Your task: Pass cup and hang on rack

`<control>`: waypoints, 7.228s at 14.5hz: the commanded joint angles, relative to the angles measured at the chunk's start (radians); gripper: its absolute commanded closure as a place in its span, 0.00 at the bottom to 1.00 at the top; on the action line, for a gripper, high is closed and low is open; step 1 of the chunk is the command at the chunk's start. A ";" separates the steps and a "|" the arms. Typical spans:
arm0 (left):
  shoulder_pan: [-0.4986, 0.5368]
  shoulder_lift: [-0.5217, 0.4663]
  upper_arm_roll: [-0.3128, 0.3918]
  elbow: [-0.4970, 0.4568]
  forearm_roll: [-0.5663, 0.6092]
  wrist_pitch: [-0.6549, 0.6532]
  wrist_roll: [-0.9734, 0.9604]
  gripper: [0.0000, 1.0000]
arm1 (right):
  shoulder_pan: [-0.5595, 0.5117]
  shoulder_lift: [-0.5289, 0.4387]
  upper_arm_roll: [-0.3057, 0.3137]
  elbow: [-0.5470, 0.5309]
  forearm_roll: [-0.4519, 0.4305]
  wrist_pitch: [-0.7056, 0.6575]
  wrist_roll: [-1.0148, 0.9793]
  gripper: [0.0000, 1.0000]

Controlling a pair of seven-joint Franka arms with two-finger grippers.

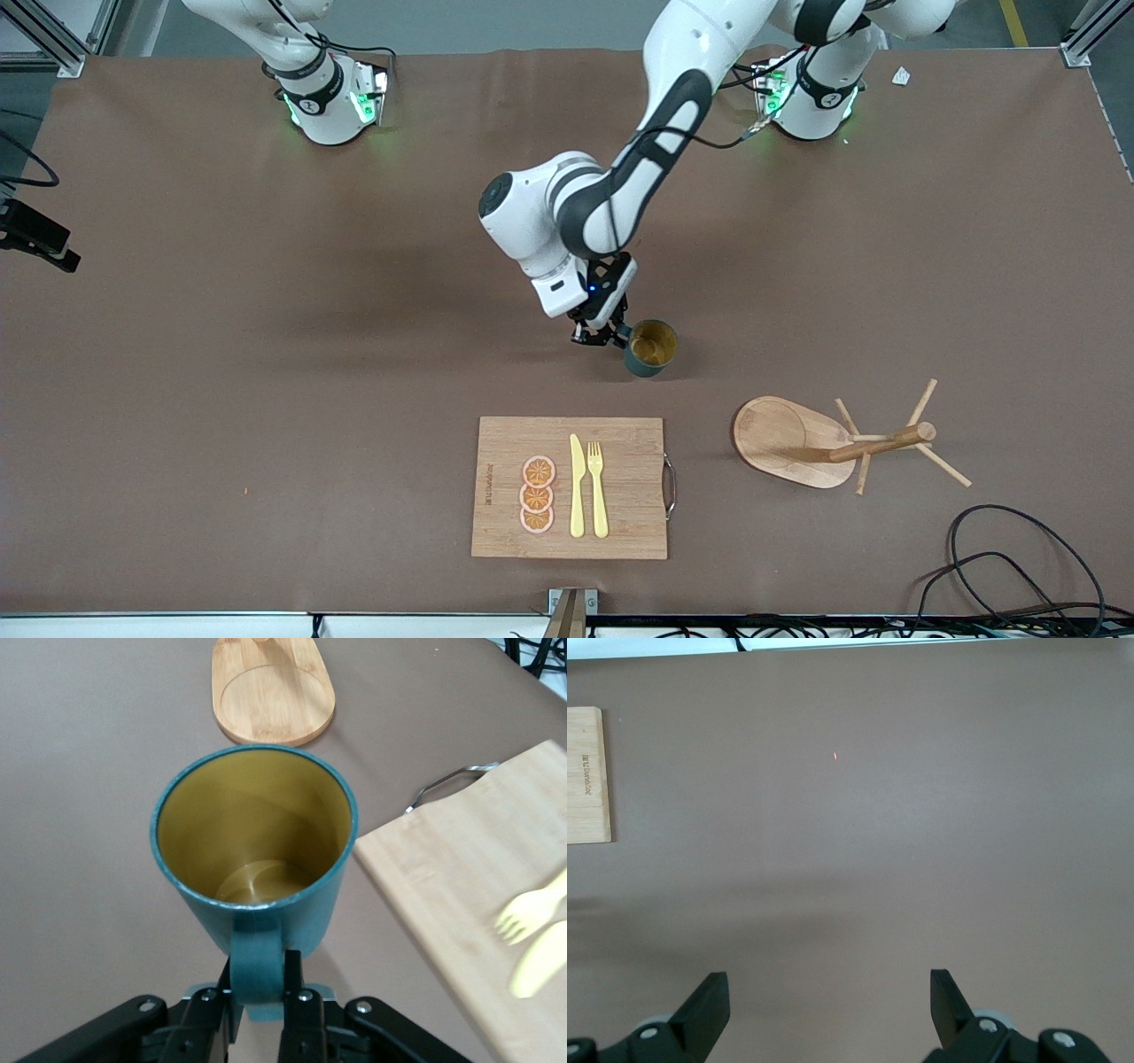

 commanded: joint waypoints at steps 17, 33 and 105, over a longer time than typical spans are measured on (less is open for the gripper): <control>0.760 -0.367 -0.008 -0.050 -1.363 -0.181 0.805 1.00 | -0.019 -0.111 0.002 -0.211 -0.010 0.172 0.008 0.00; 0.917 -0.175 0.003 -0.030 -1.670 -0.094 0.887 0.96 | -0.013 -0.118 0.006 -0.174 -0.012 0.084 0.013 0.00; 0.946 -0.811 -0.233 -0.267 -0.426 -0.385 1.861 0.00 | -0.013 -0.113 0.006 -0.159 -0.018 0.072 0.010 0.00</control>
